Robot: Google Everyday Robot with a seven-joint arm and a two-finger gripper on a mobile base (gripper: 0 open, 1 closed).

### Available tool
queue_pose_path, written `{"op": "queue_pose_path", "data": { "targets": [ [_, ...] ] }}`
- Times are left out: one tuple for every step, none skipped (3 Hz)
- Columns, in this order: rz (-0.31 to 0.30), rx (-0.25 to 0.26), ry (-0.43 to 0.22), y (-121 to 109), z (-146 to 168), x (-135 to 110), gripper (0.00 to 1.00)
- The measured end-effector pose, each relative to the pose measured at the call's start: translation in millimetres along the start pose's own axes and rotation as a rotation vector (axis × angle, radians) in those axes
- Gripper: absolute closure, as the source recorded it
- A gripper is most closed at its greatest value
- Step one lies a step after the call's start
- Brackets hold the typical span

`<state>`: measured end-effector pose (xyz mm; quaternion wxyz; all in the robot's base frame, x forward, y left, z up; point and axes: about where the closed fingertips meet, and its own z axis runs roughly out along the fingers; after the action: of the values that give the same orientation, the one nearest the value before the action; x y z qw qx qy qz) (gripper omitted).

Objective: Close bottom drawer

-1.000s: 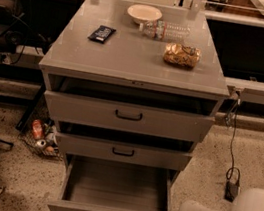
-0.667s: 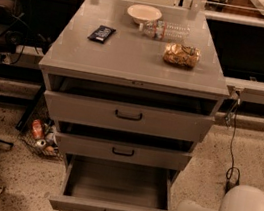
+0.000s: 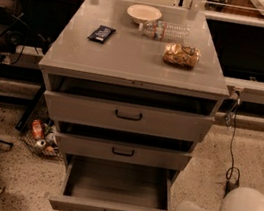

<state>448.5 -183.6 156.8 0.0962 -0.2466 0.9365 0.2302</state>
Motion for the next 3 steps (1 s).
{"op": "queue_pose_path", "data": {
  "targets": [
    [-0.031,0.041,-0.043,-2.4,17.7,-15.9,1.0],
    [-0.039,0.06,-0.06,-5.1,21.5,-21.9,1.0],
    [-0.061,0.098,-0.159,-13.0,20.5,-54.1,1.0]
  ]
}}
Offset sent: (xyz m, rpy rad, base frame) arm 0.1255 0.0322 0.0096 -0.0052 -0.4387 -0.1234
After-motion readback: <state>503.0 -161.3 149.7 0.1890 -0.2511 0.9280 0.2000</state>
